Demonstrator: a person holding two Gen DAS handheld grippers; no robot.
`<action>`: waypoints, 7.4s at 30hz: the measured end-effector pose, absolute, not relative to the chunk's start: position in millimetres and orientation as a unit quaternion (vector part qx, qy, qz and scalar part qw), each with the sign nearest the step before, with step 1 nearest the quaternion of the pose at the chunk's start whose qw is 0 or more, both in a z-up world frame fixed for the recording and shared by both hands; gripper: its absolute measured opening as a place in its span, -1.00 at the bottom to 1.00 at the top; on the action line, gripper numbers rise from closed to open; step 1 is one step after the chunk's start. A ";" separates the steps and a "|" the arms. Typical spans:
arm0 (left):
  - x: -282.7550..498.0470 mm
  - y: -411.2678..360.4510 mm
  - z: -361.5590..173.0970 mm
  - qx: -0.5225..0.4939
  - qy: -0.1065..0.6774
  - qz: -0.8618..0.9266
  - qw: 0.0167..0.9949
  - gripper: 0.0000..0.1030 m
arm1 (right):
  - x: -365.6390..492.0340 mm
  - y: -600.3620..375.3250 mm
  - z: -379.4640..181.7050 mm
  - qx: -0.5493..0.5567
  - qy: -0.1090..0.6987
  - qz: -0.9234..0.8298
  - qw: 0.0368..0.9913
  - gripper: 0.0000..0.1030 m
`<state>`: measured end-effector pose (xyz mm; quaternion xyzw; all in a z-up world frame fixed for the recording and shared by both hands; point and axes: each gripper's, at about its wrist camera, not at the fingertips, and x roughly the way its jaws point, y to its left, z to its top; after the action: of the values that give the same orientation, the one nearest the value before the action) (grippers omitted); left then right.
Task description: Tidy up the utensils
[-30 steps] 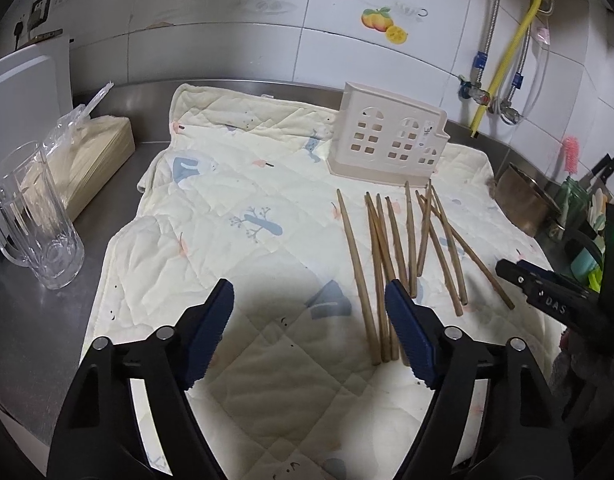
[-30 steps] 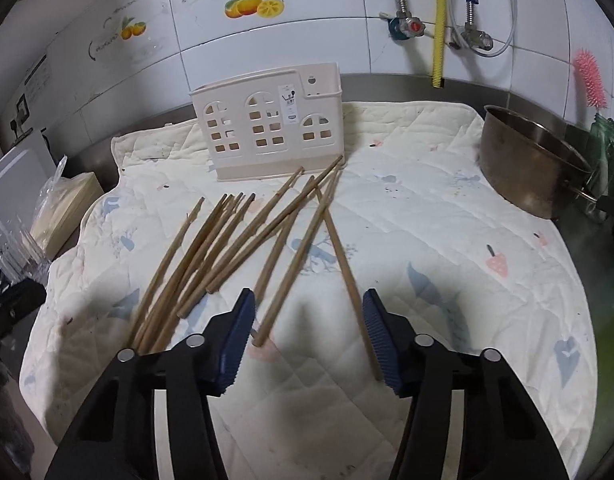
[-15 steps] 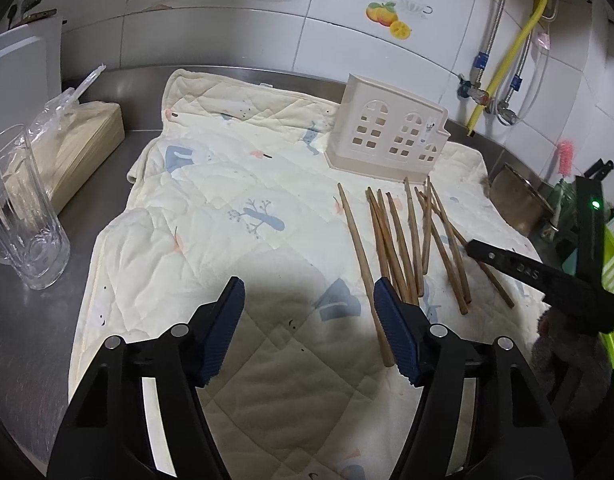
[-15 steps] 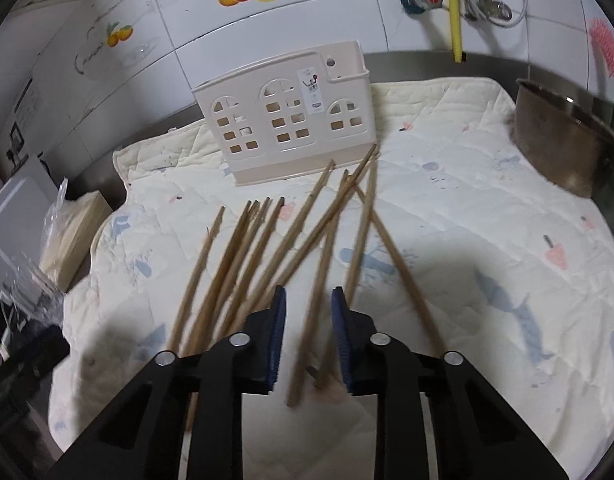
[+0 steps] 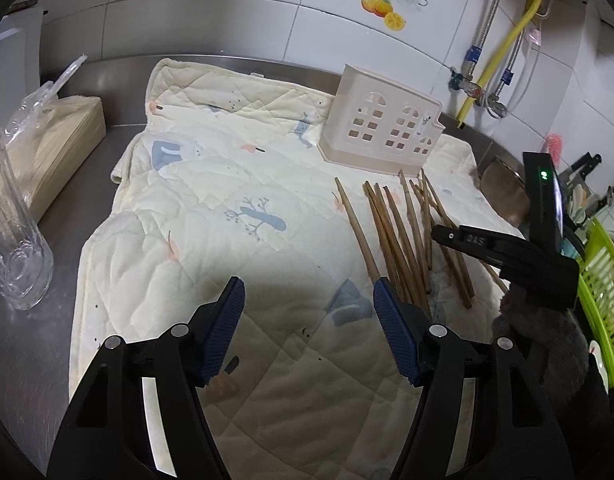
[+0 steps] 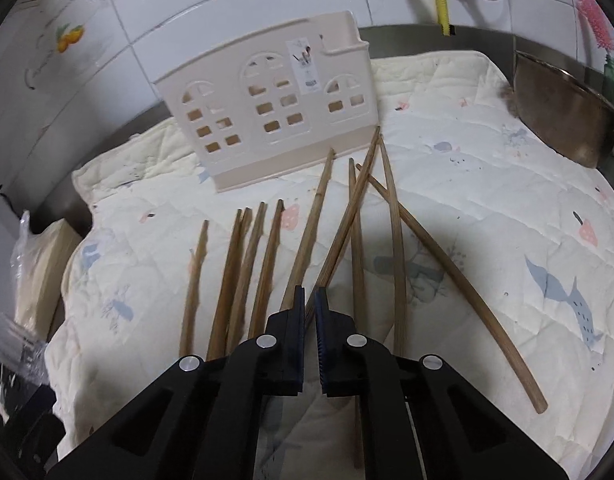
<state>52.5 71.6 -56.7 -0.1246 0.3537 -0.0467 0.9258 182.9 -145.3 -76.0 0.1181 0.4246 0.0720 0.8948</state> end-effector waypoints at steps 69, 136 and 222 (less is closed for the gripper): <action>115.7 -7.1 -98.8 -0.130 0.448 -0.029 0.884 -0.85 | 121.6 -232.5 -17.0 0.067 0.308 0.100 0.944 -0.86; 277.4 -8.6 159.5 -0.030 0.153 -0.051 0.986 -0.90 | 263.5 -248.5 126.5 -0.021 0.312 0.183 0.932 -0.91; 293.1 10.5 110.7 -0.041 0.225 -0.061 0.972 -0.84 | 328.0 -200.7 145.1 -0.038 0.271 0.197 0.941 -0.87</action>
<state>293.1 10.5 110.7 -0.0414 0.2247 -0.0612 0.9716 328.0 -200.7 145.1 -0.0379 0.2707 0.1975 0.9414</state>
